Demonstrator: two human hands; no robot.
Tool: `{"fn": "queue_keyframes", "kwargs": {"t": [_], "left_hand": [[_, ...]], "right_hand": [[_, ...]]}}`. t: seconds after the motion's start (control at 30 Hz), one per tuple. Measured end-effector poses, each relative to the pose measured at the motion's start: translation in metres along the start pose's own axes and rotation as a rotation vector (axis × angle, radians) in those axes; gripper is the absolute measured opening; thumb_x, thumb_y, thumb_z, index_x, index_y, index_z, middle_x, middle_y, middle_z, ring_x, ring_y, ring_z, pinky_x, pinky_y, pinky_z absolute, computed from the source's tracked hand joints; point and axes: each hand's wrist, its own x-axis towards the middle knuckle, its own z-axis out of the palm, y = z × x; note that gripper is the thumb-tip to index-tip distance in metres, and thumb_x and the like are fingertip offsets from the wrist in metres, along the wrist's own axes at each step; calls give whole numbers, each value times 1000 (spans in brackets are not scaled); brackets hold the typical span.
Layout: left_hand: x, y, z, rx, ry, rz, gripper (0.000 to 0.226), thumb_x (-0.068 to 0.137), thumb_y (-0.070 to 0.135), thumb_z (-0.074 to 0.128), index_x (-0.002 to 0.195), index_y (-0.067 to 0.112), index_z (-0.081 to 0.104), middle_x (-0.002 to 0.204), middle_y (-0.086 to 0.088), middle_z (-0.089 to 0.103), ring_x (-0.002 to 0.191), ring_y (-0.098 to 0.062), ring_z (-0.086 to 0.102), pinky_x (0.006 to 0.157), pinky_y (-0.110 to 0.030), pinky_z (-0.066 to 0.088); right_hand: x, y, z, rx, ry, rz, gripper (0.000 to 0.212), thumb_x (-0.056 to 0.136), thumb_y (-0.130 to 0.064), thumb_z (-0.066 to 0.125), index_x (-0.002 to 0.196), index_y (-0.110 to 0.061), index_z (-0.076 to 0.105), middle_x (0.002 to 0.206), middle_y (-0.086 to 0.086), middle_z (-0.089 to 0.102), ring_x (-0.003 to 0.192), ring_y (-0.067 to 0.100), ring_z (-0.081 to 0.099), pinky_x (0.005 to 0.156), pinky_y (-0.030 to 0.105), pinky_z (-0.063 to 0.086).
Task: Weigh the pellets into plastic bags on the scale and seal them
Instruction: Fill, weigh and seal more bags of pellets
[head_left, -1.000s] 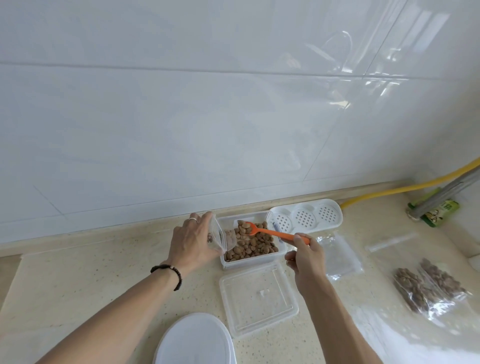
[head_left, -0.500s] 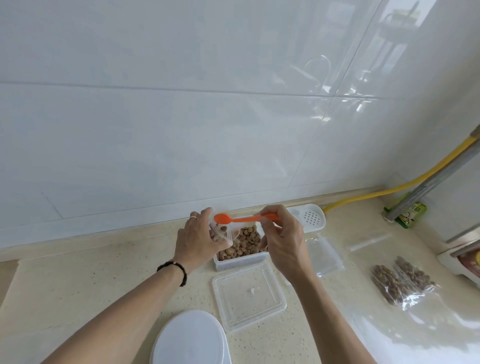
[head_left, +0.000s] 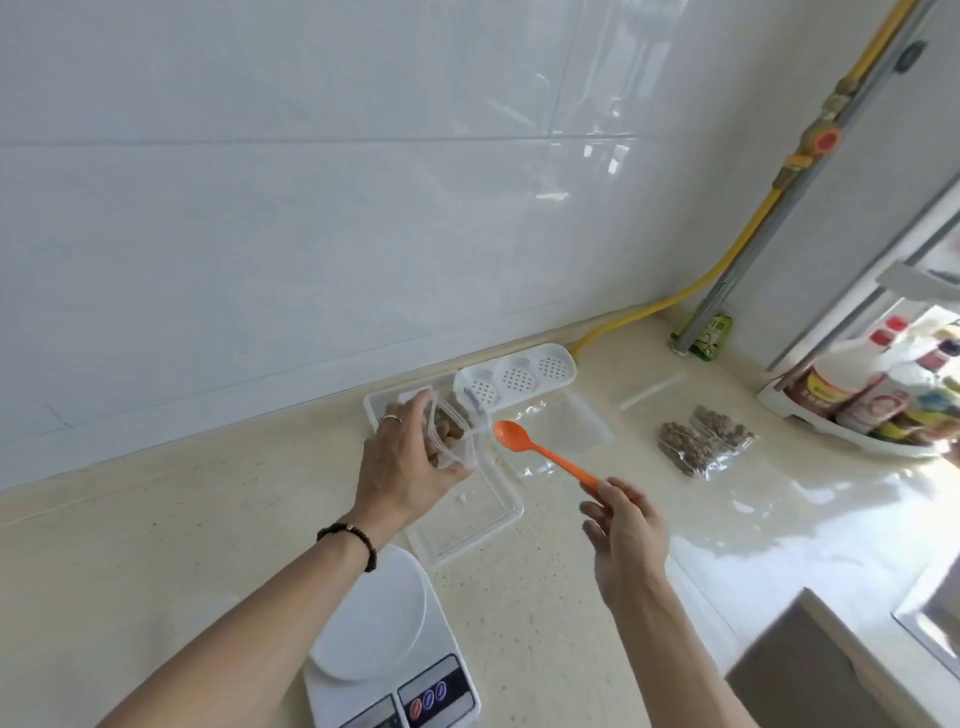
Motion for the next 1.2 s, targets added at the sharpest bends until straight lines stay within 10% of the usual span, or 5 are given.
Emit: {"fn": "queue_keyframes", "kwargs": {"t": [0.3,0.63,0.77,0.97,1.2], "left_hand": [[-51,19,28,-26,-99,142,98,64,46,85,142,17,33,111,0,49,98,-13,46,92,-35,45],[-66,28,18,-100,-203,137,103,66,46,84,148,25,24,107,8,38,94,4,44,86,-23,50],[-64,34,11,-117,-173,162,101,67,48,82,147,25,24,121,1,40,96,11,44,78,-5,39],[-63,29,5,-106,-144,216,107,62,73,64,147,27,18,135,-4,42,118,-16,48,91,-35,50],[-58,14,-23,-316,-317,56,110,62,59,81,148,35,16,118,11,47,102,-2,54,80,-14,44]], "right_hand": [[-28,96,-110,-141,296,214,11,91,-2,63,102,0,65,94,17,71,80,24,64,66,31,52],[-40,83,-94,-640,219,-35,32,96,-38,50,81,-18,70,95,9,67,88,22,60,87,46,47],[-48,37,-51,-624,1,-286,36,97,-30,54,82,-2,71,81,2,69,90,21,66,77,38,49],[-66,-29,24,-961,-409,-548,20,87,-30,66,78,-14,75,71,-5,69,58,4,54,56,25,44],[-73,-41,58,-1036,-570,-644,22,91,-11,59,73,-21,65,74,0,72,68,14,69,70,36,57]]}}
